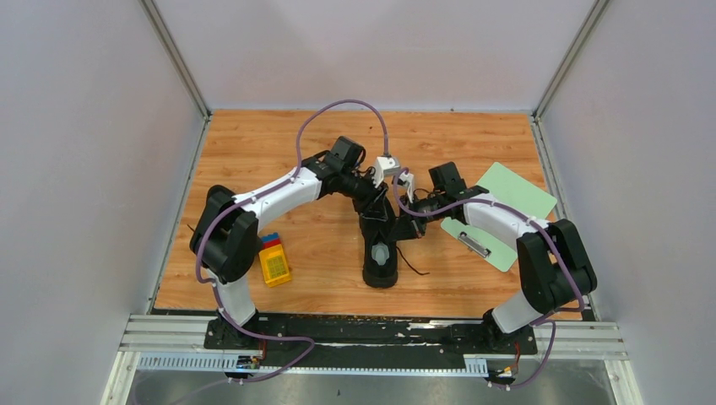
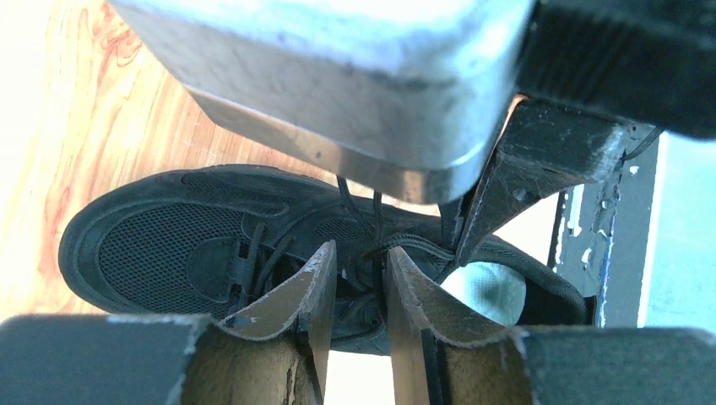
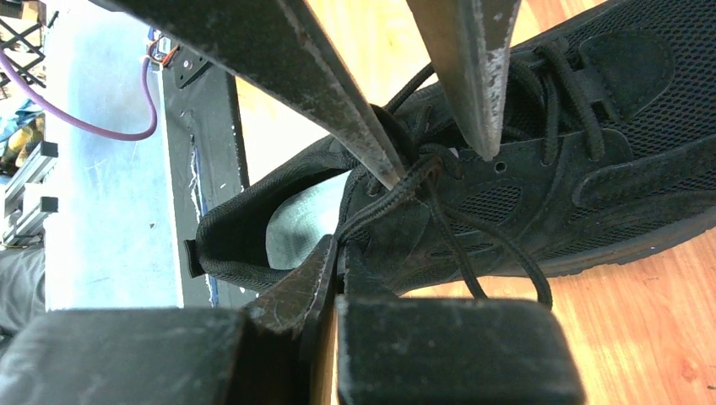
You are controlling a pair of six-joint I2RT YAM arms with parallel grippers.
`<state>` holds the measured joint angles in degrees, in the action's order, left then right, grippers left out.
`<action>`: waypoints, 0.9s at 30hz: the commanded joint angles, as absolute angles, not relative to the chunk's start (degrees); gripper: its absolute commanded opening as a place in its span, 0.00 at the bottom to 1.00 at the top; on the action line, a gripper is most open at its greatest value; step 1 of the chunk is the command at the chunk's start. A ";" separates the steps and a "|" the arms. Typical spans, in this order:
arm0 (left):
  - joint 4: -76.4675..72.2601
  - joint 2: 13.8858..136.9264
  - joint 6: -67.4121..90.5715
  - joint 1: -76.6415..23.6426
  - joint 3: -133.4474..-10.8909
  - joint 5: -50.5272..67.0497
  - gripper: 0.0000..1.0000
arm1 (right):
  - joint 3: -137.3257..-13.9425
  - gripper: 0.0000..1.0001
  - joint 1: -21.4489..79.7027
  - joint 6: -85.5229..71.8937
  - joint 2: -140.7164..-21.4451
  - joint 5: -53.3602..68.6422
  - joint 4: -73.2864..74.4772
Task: Tie the shoes
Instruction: Cross the shoelace with the shoelace.
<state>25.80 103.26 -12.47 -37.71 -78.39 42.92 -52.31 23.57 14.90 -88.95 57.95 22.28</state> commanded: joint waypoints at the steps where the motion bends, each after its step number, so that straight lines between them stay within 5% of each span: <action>1: 29.34 103.53 -17.59 -38.67 -80.18 46.12 0.35 | -52.67 0.00 23.21 14.22 -88.35 58.41 21.38; 12: 30.70 103.44 -19.08 -38.89 -79.47 46.88 0.33 | -52.47 0.00 22.61 14.06 -87.94 58.45 21.33; 27: 30.20 102.09 -16.84 -38.31 -80.53 40.90 0.03 | -51.68 0.00 22.50 14.24 -86.97 58.58 21.32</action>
